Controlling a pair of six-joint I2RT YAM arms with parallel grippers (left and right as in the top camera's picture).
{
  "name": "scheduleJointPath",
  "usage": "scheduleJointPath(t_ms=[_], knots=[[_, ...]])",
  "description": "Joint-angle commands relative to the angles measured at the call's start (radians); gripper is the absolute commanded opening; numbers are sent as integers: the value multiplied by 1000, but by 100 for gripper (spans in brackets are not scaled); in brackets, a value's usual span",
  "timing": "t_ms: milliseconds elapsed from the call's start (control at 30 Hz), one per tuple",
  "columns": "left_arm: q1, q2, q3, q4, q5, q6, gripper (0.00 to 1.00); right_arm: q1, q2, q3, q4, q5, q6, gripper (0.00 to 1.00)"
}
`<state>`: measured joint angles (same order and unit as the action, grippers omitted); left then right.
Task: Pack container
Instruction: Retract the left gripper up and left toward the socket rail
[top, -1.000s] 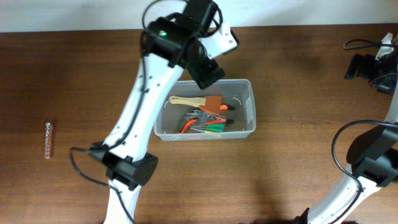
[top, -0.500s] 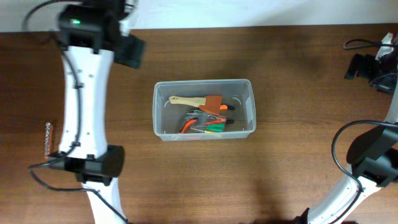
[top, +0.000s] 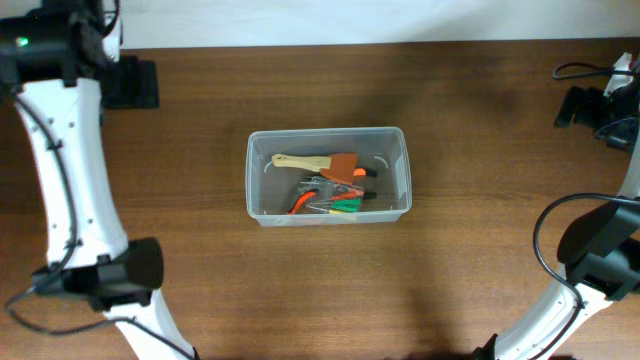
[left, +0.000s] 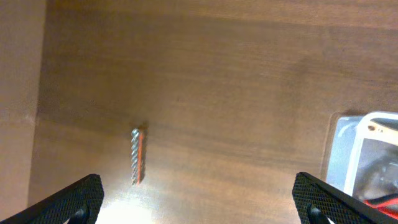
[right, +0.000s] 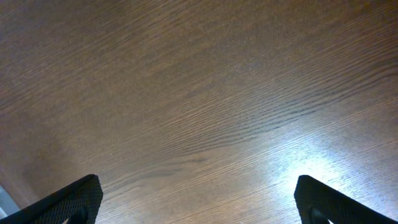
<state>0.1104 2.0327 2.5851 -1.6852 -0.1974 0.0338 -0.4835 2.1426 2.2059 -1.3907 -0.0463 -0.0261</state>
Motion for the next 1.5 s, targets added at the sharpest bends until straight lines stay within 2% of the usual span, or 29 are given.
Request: scheduleJointPath(t_ms=[0,67,233,400,467,633,700,900,1100,1167,1233,1333,1467], knots=[[42,-154,-124,-2,14,4,99,5,-9,-4,0,-2,5,99],[69,-274,-281,-3,-7,-19,99,5,-9,-4,0,-2,5,99],[117,-537,-562,-2,-164,-166,99,5,-9,-4,0,-2,5,99],[169,-796,-745,69,-166,-174,99,5,-9,-4,0,-2,5,99],[177,-879,-800,124,-165,-145,99,5,-9,-4,0,-2,5,99],[177,-1049,-956,244,-137,80,99,5,-9,-4,0,-2,5,99],[177,-1081,-1001,257,-125,126,99,5,-9,-4,0,-2,5,99],[176,-1089,-1015,274,-47,119,99,5,-9,-4,0,-2,5,99],[184,-1013,-1015,326,-261,124,99,5,-9,-4,0,-2,5,99],[206,-962,-1015,326,-271,189,99,5,-9,-4,0,-2,5,99],[253,-885,-1015,324,-271,264,99,5,-9,-4,0,-2,5,99],[367,-738,-1015,322,-270,316,99,5,-9,-4,0,-2,5,99],[500,-602,-1015,381,-110,317,99,5,-9,-4,0,-2,5,99]])
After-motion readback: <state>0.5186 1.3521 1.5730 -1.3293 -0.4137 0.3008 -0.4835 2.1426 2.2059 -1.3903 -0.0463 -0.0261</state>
